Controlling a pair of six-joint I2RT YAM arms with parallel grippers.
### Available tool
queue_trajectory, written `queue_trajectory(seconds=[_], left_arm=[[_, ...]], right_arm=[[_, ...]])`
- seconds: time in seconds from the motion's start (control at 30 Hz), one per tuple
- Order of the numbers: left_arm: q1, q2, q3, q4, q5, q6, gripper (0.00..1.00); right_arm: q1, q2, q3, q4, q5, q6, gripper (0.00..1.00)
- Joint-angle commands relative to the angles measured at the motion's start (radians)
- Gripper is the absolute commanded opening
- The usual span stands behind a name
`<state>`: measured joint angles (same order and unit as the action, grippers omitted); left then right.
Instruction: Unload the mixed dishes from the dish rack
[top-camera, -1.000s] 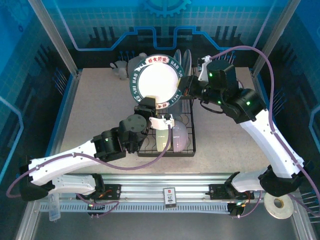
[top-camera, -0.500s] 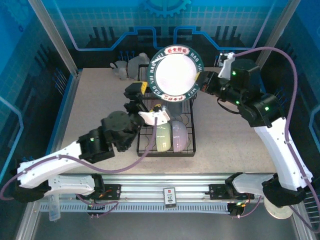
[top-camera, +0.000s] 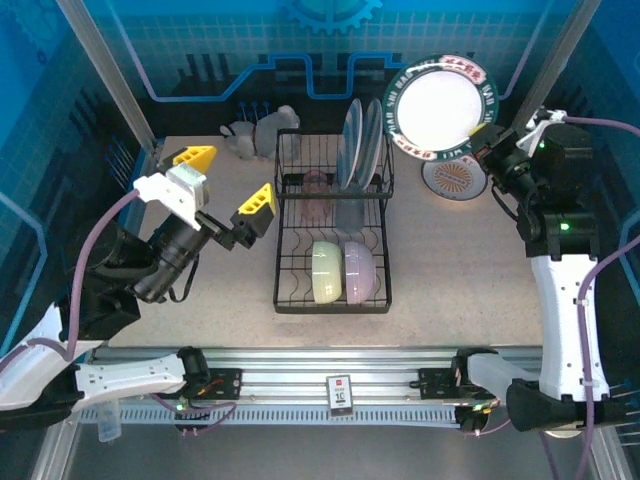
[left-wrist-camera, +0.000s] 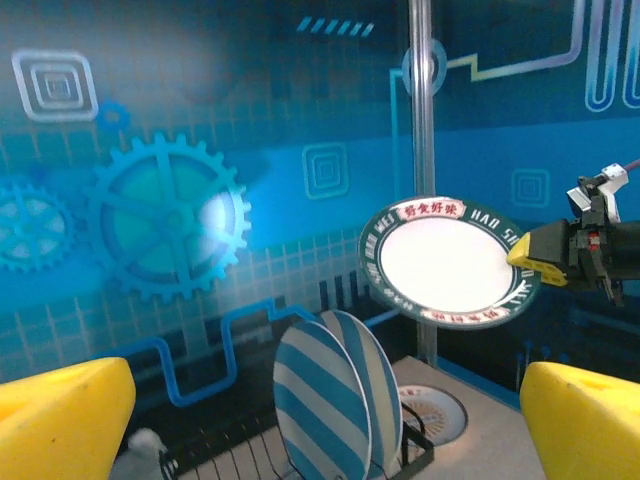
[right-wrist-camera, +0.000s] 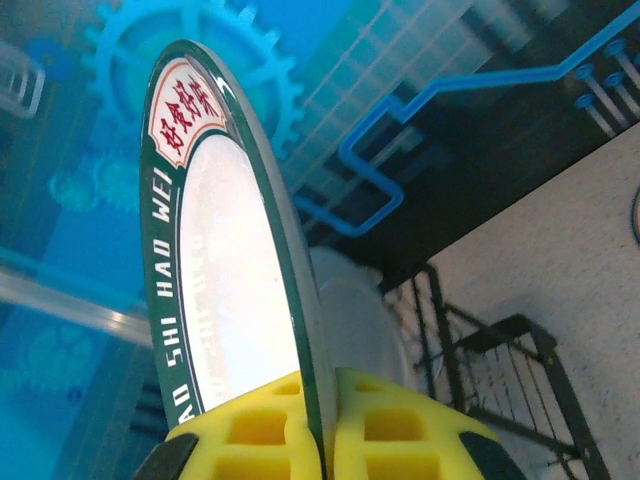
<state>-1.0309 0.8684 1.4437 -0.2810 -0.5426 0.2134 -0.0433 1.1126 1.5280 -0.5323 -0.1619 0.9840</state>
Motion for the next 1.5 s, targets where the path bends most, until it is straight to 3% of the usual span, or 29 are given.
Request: queue_trajectory(seconds=[0.0, 0.3, 0.63, 1.0, 1.47], left_arm=[[0.058, 0.034, 0.072, -0.173, 0.129, -0.247, 0.99], [0.251, 0.163, 0.185, -0.372, 0.463, -0.485, 0.99], [0.505, 0.315, 0.178, -0.318, 0.789, -0.717, 0.99], [0.537, 0.429, 0.226, -0.284, 0.767, -0.728, 0.99], [0.545, 0.468, 0.189, -0.235, 0.739, -0.791, 0.99]], right_arm=[[-0.055, 0.002, -0.044, 0.181, -0.028, 0.100, 0.00], [-0.074, -0.010, -0.214, 0.311, 0.134, 0.108, 0.00], [-0.087, 0.012, -0.394, 0.414, 0.147, 0.096, 0.00], [-0.151, 0.230, -0.569, 0.719, 0.155, 0.136, 0.00], [-0.212, 0.696, -0.350, 0.836, 0.101, 0.137, 0.00]])
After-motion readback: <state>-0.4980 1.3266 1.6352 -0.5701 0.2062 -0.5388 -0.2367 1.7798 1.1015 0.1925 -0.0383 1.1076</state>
